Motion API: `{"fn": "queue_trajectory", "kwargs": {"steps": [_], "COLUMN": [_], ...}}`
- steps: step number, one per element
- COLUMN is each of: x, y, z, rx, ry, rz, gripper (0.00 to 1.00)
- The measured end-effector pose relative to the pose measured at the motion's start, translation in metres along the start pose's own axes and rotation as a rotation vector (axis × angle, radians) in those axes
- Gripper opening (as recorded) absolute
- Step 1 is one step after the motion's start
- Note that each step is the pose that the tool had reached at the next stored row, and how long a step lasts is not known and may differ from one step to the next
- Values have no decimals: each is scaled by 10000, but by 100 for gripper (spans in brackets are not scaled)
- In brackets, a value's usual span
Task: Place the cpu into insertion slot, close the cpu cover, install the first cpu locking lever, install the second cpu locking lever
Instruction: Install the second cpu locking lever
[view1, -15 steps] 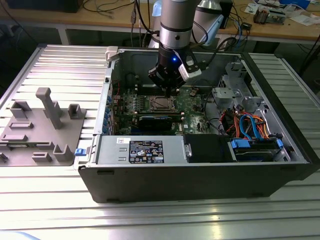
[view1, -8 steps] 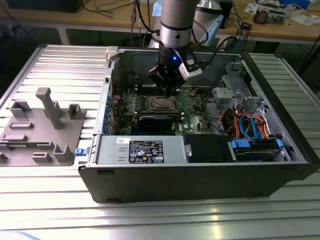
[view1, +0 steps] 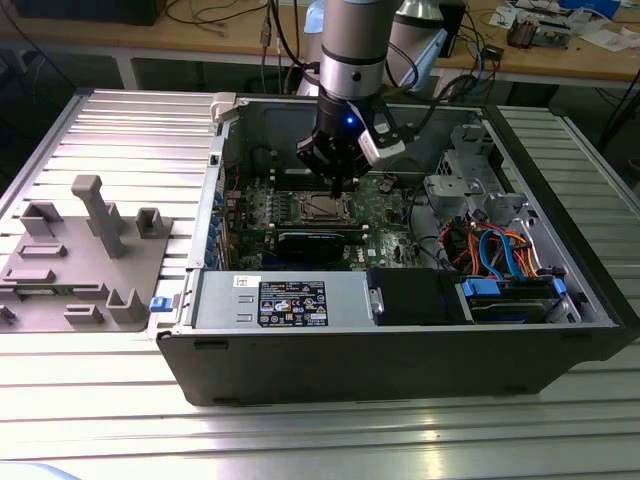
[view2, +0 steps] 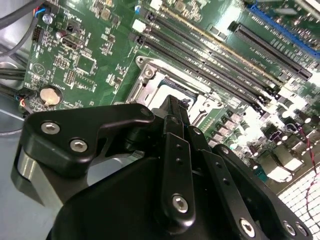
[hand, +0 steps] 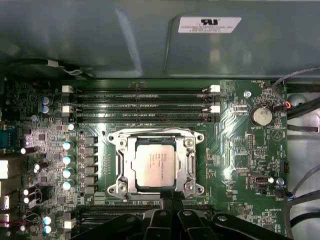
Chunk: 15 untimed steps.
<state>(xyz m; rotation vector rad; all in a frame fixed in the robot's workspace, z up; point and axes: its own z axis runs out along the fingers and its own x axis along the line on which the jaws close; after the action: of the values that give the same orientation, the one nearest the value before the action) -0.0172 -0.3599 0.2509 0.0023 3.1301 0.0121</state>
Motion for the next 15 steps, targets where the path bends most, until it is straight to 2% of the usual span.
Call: {"fn": "queue_trajectory", "kwargs": {"steps": [3, 15], "x": [0, 0], "y": [-47, -55], "z": [0, -1], "rx": [-1, 0], "ry": [-1, 0], "rz": [0, 0], "gripper": [11, 11]}}
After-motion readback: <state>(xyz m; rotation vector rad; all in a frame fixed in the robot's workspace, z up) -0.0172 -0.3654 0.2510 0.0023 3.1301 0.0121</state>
